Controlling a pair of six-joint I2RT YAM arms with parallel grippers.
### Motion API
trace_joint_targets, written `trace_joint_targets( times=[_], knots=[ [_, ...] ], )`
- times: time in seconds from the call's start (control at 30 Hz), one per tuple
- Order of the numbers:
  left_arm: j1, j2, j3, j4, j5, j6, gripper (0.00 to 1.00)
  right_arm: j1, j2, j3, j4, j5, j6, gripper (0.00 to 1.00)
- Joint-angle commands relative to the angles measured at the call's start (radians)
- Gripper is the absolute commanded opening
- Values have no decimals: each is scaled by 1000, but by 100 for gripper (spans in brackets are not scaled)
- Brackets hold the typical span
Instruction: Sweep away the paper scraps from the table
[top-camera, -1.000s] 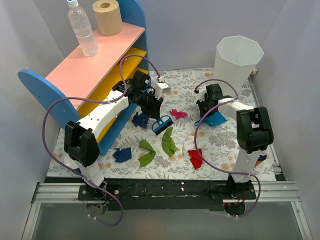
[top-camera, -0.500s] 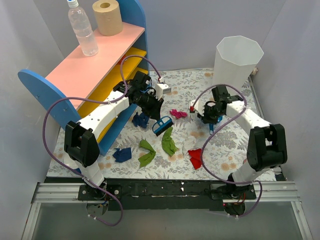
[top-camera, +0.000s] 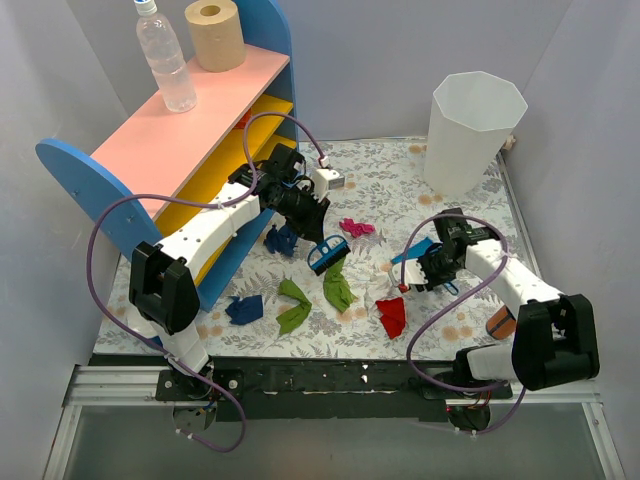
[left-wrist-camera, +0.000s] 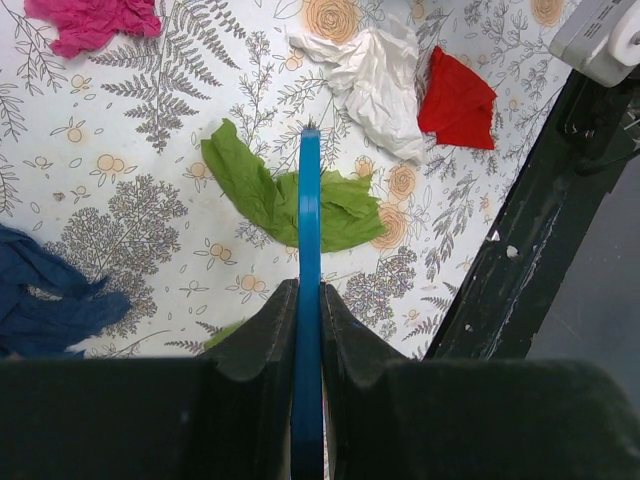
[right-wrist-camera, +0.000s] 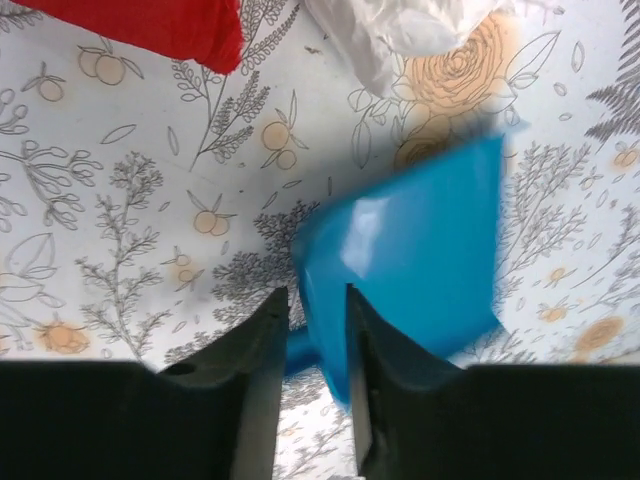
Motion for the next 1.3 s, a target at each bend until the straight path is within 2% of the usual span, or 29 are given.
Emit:
trace_joint_targets(
  times=[0.0,0.03,0.1,0.13,0.2,0.27,0.33,0.43,0.53,0.6,0.7,0.73,1.07,1.27],
  knots=[
    [-8,-20,34,12,24,-10,0,-3,-21,29,131,-69,76,82],
    [-13,-23,29,10,18,-8,0,-5,-18,49,142,-88,244,96],
    [-14,-30,22,13,14,-8,0,-5,11,156,119,-119,428,93],
    [-14,-32,17,15,9,-11,0,-3,32,210,72,-120,560,92],
    [-16,-34,14,18,9,-11,0,-5,107,331,-75,-104,685,92],
    [-16,-35,9,19,11,-11,0,-14,152,376,-149,-97,838,93],
    [-16,-34,5,21,17,-11,0,-23,177,363,-138,-38,959,90],
    [-14,-31,3,19,20,-17,0,-40,140,277,-98,19,1018,77],
    [-14,-40,-1,16,12,-25,0,-55,103,192,-47,138,1107,79],
    [-14,-53,-14,18,8,-23,0,-80,91,157,-30,162,1135,79],
    [-16,-67,-44,24,-5,-20,0,-101,98,125,-29,189,1161,72],
    [-16,-70,-50,26,-11,-19,0,-104,105,114,-23,206,1164,67],
    [-16,-58,-43,27,-14,-14,0,-144,146,37,14,170,1147,53],
    [-14,-46,-30,35,-26,-19,0,-146,163,30,39,154,1127,52]
  ],
)
